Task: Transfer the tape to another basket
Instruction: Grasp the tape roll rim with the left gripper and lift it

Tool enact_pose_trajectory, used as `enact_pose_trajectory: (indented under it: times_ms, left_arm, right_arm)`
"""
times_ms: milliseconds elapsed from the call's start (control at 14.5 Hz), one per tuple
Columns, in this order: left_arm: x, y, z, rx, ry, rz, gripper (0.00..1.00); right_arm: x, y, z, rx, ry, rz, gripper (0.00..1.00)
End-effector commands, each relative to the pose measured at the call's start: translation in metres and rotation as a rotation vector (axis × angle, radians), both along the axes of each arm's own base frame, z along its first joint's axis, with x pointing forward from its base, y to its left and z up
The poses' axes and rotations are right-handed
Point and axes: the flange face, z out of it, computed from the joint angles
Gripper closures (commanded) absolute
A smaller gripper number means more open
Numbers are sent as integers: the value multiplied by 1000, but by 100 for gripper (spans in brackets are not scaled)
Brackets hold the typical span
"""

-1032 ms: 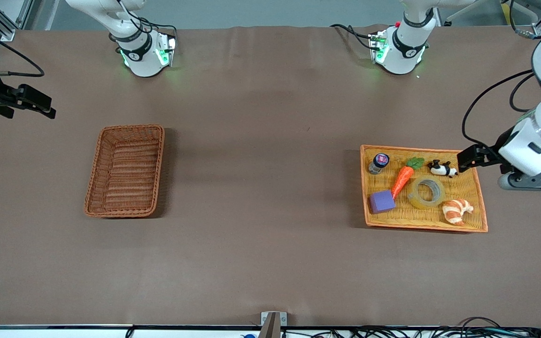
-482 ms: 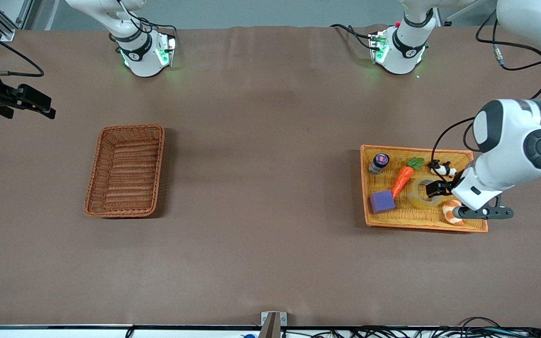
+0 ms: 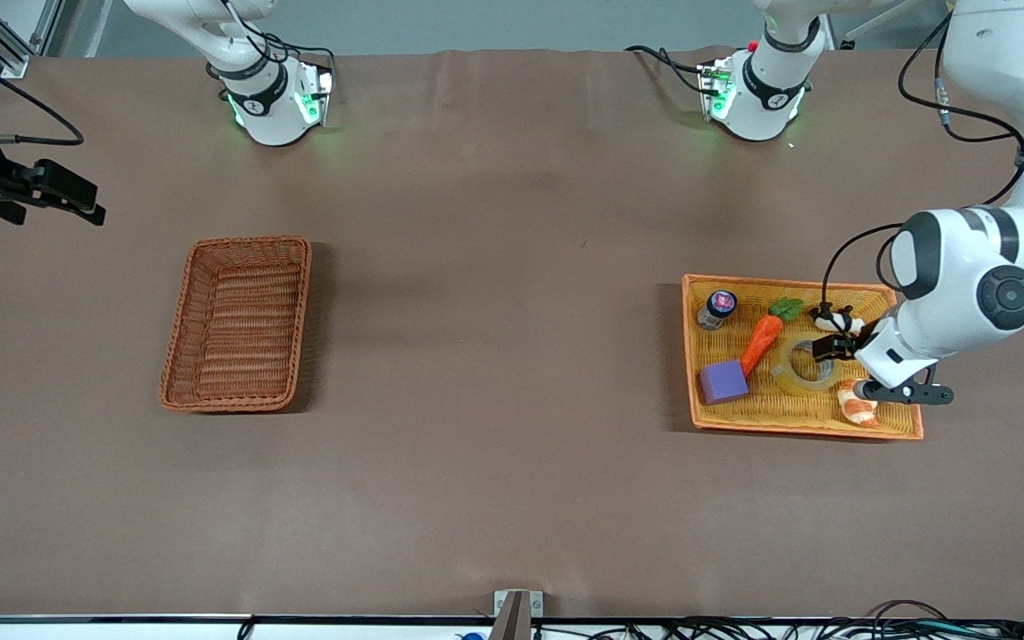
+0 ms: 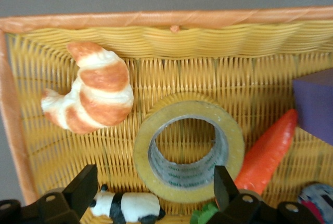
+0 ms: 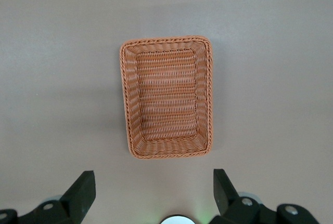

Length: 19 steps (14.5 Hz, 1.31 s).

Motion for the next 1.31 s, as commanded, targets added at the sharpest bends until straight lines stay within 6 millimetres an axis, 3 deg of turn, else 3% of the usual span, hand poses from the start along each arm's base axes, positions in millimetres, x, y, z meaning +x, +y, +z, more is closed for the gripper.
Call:
enact_pose_trajectory:
  times_ms: [0, 206, 275, 482, 619, 826, 1032, 1239]
  left_arm:
    - [-3, 0, -27, -12, 9, -10, 1]
    - [-4, 10, -48, -13, 17, -24, 3]
    - [-4, 10, -53, -15, 16, -24, 12]
    - [-4, 17, -51, -10, 13, -31, 76]
    - [-3, 15, -40, -9, 3, -50, 90]
    - [-5, 12, 8, -4, 10, -57, 92]
    - [2, 5, 90, -9, 33, -54, 92]
    - [18, -53, 146, -33, 58, -74, 92]
  right_arm:
    - [-4, 0, 3, -6, -11, 7, 0]
    - [-4, 0, 3, -6, -11, 7, 0]
    - [-5, 0, 4, -6, -12, 5, 0]
    - [-4, 0, 3, -6, -11, 7, 0]
    - [-4, 0, 3, -6, -11, 7, 0]
    - [-4, 1, 3, -6, -9, 8, 0]
    - [-4, 0, 3, -6, -9, 7, 0]
    - [-4, 0, 3, -6, -9, 7, 0]
